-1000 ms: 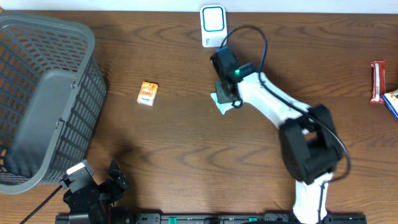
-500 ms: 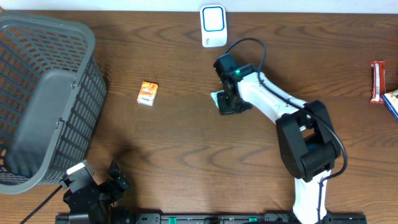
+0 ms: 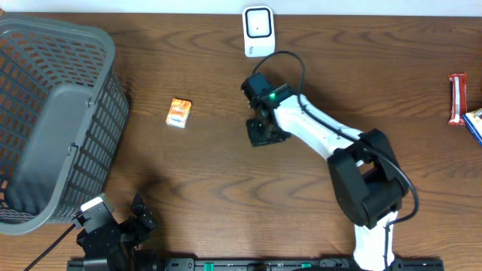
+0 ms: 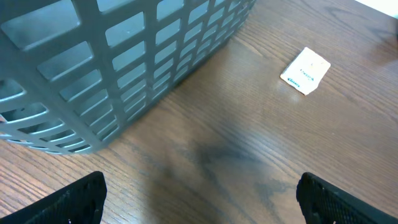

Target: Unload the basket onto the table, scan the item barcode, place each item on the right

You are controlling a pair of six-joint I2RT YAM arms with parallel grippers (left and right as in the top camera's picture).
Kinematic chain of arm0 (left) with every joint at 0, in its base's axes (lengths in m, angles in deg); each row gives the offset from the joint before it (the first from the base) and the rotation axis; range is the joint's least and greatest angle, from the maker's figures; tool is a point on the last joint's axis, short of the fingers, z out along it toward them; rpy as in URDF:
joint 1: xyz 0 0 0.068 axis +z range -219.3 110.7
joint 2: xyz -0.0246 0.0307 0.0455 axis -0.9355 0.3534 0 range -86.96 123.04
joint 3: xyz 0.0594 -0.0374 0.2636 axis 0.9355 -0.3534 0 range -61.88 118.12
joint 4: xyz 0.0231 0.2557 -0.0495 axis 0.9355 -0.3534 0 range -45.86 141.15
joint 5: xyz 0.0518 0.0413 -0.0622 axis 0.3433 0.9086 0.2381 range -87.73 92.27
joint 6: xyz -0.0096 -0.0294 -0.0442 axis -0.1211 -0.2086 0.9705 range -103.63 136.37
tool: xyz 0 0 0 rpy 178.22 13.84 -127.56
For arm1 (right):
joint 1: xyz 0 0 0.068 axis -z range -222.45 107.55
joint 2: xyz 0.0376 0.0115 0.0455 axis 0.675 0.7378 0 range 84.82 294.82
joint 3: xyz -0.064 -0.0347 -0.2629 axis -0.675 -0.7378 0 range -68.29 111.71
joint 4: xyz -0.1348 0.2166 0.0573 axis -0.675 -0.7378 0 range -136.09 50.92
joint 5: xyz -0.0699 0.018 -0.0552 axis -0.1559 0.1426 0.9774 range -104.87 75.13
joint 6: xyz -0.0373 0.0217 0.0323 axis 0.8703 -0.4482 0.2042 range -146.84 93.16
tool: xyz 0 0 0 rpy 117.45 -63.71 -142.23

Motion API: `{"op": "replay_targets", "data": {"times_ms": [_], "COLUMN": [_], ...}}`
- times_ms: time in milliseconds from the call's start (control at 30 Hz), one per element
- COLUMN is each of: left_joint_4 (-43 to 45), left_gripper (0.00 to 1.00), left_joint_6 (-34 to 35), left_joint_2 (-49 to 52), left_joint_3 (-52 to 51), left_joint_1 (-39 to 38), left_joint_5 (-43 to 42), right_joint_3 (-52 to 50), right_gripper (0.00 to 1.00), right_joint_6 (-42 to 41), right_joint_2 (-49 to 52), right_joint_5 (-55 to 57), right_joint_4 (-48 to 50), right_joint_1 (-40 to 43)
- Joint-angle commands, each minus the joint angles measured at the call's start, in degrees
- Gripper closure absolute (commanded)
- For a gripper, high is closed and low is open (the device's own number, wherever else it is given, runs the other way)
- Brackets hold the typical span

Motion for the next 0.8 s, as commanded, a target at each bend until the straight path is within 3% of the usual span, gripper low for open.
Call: {"op": "replay_targets", "data": {"times_ms": [0, 33, 100, 133, 233, 300, 500, 600, 767], "left_joint_4": [0.0, 0.0, 0.0, 0.0, 0.0, 0.0, 0.0, 0.0, 0.0], "left_gripper": [0.02, 0.02, 0.02, 0.02, 0.02, 0.02, 0.02, 0.02, 0.02], "left_joint_6": [0.1, 0.0, 0.1, 0.0, 0.1, 0.1, 0.1, 0.1, 0.1], "left_joint_2": [0.0, 0.0, 0.0, 0.0, 0.0, 0.0, 0.0, 0.0, 0.0], "left_joint_3": [0.1, 0.1, 0.1, 0.1, 0.1, 0.1, 0.1, 0.1, 0.1], "left_joint_1": [0.2, 0.2, 0.2, 0.2, 0.2, 0.2, 0.2, 0.2, 0.2], "left_joint_5": [0.3, 0.3, 0.3, 0.3, 0.3, 0.3, 0.3, 0.3, 0.3], "right_joint_3": [0.5, 0.5, 0.5, 0.5, 0.4, 0.3, 0.3, 0.0, -2.9], "right_gripper": [0.94, 0.87, 0.53, 0.45, 0.37, 0.24, 0.16, 0.08, 0.08], "right_joint_6": [1.8, 2.6, 4.0, 5.2, 6.0, 0.6, -10.2, -10.8, -7.6], "right_joint_2": [-4.1, -4.7, -5.6, -5.8, -5.6, -5.6, -5.6, -5.6, -5.6], "right_joint_5": [3.6, 3.6, 3.7, 4.4, 12.9, 18.8, 7.3, -2.2, -14.4], "right_joint_4": [-0.4, -0.4, 0.0, 0.3, 0.2, -0.7, -0.3, 2.1, 6.7], "right_joint_1": [1.4, 1.6, 1.5, 1.2, -0.2, -0.3, 5.1, 10.0, 17.5]}}
